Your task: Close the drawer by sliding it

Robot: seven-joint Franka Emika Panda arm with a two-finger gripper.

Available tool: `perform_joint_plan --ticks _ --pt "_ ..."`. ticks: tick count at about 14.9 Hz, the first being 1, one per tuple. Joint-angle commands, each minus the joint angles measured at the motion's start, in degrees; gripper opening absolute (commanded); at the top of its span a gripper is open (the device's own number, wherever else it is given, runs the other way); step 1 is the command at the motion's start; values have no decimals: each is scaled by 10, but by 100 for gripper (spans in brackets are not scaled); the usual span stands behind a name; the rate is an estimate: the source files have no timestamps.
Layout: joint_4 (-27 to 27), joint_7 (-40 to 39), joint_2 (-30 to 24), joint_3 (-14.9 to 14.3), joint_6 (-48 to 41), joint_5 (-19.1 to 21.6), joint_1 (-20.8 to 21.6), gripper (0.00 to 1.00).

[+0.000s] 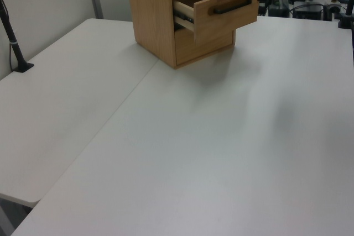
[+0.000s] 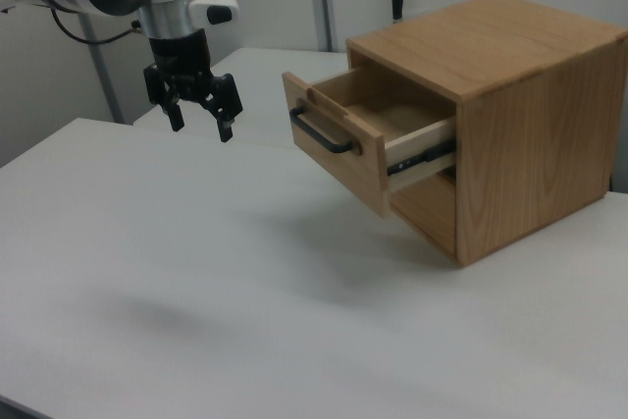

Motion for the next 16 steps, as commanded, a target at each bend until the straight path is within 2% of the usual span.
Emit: perform_joint_plan --ticks 1,16 --pt "-9 -18 -4 -7 5 14 4 100" --pt "-9 -7 -4 -8 5 6 3 100"
